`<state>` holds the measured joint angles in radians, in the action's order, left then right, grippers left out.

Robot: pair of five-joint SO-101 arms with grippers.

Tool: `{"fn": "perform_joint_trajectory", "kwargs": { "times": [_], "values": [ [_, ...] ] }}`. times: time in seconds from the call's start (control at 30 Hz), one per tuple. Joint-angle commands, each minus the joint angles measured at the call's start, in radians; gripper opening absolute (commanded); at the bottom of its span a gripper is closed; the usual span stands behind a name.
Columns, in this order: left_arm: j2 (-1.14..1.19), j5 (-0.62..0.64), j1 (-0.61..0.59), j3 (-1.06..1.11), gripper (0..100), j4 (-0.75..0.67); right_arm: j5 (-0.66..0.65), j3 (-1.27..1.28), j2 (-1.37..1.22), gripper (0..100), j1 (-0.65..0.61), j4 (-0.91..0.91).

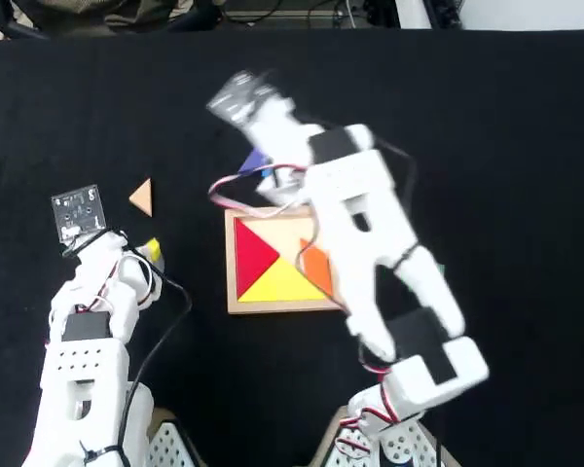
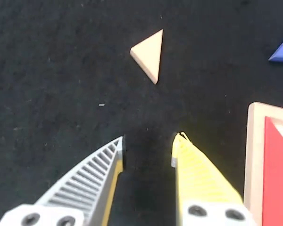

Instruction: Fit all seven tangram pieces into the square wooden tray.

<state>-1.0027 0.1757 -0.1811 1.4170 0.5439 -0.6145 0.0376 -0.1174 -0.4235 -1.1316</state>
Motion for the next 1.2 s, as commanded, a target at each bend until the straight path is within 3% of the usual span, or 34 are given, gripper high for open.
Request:
{"fn": "perform_joint_trajectory", "kwargs": {
  "times": [0.0, 0.03, 0.07, 0.13, 0.23, 0.37, 0.53, 0.77, 1.03, 1.17],
  "values": [
    [-0.018, 0.008, 0.019, -0.004, 18, -0.015, -0.043, -0.028, -0.061, 11.3, -0.086, 0.206],
    [-0.018, 0.008, 0.019, -0.004, 18, -0.015, -0.043, -0.025, -0.099, 2.4, -0.097, 0.293],
    [-0.018, 0.008, 0.018, -0.004, 18, -0.015, -0.043, -0.025, -0.14, 0.8, -0.1, 0.374],
    [-0.018, 0.008, 0.018, -0.004, 18, -0.015, -0.041, -0.035, -0.231, 7.3, -0.098, 0.519],
    [-0.02, 0.008, 0.018, -0.002, 18, -0.012, 0.003, -0.085, -0.374, 4.4, -0.095, 0.681],
    [-0.02, 0.008, 0.018, -0.002, 18, -0.011, 0.092, -0.269, -0.562, 1.5, -0.051, 0.721],
    [-0.02, 0.008, 0.018, -0.002, 18, -0.009, 0.21, -0.57, -0.745, 1.1, 0.012, 0.512],
    [-0.02, 0.008, 0.018, -0.002, 18, -0.012, 0.175, -0.894, -0.894, 1.1, 0.068, 0.13],
    [-0.02, 0.008, 0.019, -0.002, 18, -0.014, 0.169, -1.086, -0.928, 1.1, 0.144, -0.198],
    [-0.02, 0.008, 0.019, -0.002, 18, -0.014, 0.06, -1.122, -0.928, 1.1, 0.166, -0.374]
  ]
}}
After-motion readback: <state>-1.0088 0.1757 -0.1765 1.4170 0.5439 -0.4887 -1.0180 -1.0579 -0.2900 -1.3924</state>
